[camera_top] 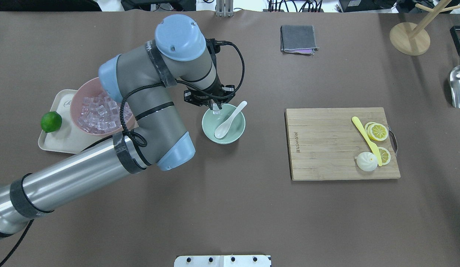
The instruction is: Put spoon and ice into bowl
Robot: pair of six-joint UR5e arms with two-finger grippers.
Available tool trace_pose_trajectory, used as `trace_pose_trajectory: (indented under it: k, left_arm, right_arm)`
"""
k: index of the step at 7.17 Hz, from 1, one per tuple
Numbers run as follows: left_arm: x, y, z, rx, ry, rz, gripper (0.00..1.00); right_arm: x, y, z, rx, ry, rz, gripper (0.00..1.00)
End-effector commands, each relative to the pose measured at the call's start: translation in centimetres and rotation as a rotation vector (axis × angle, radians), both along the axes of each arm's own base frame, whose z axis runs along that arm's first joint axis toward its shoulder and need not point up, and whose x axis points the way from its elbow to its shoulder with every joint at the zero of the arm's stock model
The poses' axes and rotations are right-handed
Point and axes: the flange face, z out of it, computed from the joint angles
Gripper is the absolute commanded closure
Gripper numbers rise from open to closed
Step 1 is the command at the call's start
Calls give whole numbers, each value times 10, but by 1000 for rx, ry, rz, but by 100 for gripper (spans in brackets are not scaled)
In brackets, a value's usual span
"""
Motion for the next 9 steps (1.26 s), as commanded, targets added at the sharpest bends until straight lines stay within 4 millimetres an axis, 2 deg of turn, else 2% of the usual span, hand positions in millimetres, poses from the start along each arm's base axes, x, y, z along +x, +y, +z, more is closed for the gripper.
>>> trace_pose_trajectory:
  k: [1, 2, 3, 4, 5, 6, 7, 8, 9]
  left_arm:
    - [29, 8, 21, 2, -10, -2, 93]
    - [27, 9, 22, -1, -5, -5, 3]
    - [10, 15, 23, 9, 8, -5, 2]
    - [-22, 12, 48, 14, -18, -16, 2]
    - [-72, 4, 63, 76, -84, 14, 2]
    - [-137, 5, 83, 157, -177, 78, 2]
    - [-219, -14, 112, 242, -248, 109, 2]
    - [-286, -35, 167, 255, -262, 195, 2]
    - [-356, -52, 209, 291, -277, 245, 2]
  right_arm:
    - [7, 5, 7, -4, 10, -6, 0]
    - [8, 4, 5, -2, 8, -3, 0]
    - [8, 4, 5, -1, 9, -4, 0]
    - [7, 5, 0, 5, 8, -6, 0]
    - [7, 4, -2, 3, 8, -6, 0]
    - [6, 4, -2, 14, 10, -17, 0]
    - [7, 3, -2, 36, 17, -36, 0]
    - [8, 1, 0, 31, 32, -45, 0]
    - [10, -5, -4, 35, 38, -59, 0]
